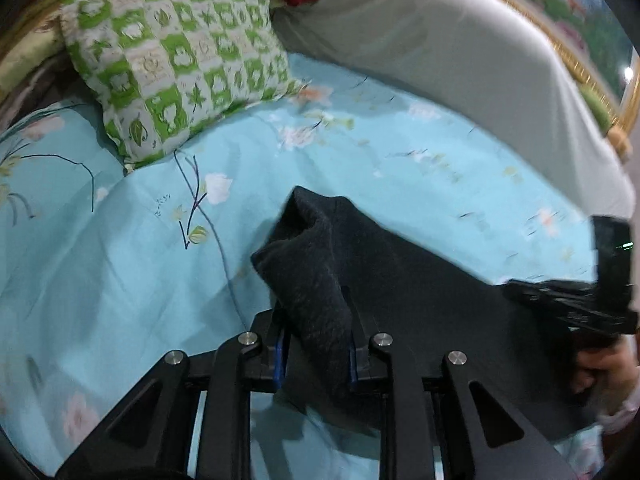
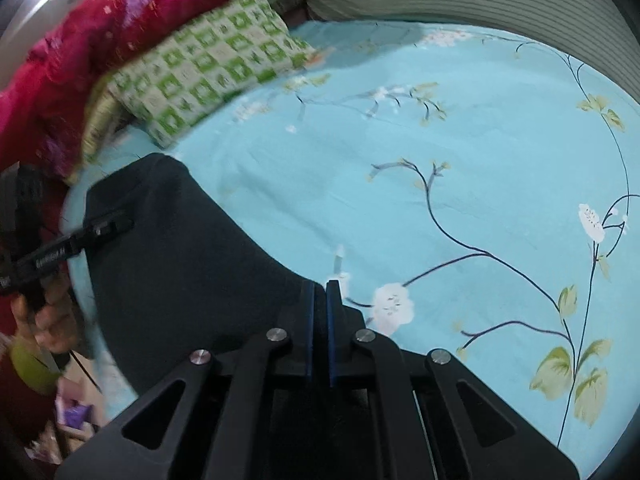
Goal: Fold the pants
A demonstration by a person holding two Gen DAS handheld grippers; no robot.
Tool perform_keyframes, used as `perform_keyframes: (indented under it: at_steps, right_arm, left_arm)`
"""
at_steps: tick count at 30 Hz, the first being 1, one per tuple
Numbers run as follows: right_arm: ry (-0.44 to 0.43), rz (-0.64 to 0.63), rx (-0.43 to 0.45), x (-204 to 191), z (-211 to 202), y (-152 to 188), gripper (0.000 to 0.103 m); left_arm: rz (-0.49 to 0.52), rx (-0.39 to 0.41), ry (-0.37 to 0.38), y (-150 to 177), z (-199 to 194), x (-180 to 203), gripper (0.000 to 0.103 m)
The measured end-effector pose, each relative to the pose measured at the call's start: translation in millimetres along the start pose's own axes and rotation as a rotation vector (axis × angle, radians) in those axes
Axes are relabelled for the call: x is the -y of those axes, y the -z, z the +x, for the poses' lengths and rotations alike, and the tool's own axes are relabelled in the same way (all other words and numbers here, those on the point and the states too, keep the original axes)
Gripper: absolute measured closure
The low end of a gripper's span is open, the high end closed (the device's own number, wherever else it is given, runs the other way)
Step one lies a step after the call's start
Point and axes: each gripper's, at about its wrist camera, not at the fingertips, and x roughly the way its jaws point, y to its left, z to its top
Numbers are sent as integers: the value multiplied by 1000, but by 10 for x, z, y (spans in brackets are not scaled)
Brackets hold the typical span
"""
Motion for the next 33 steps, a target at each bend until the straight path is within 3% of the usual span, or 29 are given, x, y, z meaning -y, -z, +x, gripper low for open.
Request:
perform_keyframes:
  at_steps: [4, 6, 8, 11, 12, 14, 16, 21, 26, 33]
  right_arm:
    - [15, 7, 6, 59, 67, 23, 95]
    - [34, 29, 16, 85, 22, 25, 85]
    - [72, 53, 28, 79, -77, 52, 83]
    - [44, 128, 75, 72, -420, 172, 81]
    - [32, 142, 95, 58, -527, 222, 78]
    - [31, 167, 142, 16, -793, 362, 52]
    - [28, 189, 205, -32, -1102, 566, 44]
    - [51, 262, 252, -49, -1587, 1065, 44]
    - [105, 373, 277, 35, -1953, 1610, 44]
    - [185, 520, 283, 100, -2392, 2392, 44]
  left_arm:
    - [23, -7, -25, 13, 246, -125, 61]
    - [-11, -5, -17, -7, 219, -194, 55]
    - [-20, 17, -78, -28, 114, -219, 47]
    - [-51, 50, -101, -71, -130, -230, 49]
    - [-59, 64, -107, -87, -214, -216, 49]
    - [-58, 95, -97, -110, -386, -135, 48]
    - [-46, 121, -65, -148, -522, -13, 48]
    - [65, 110, 39, -173, -594, 565, 44]
    - [182, 48, 170, -23, -537, 1232, 43]
    - [431, -69, 342, 322, -376, 2335, 41]
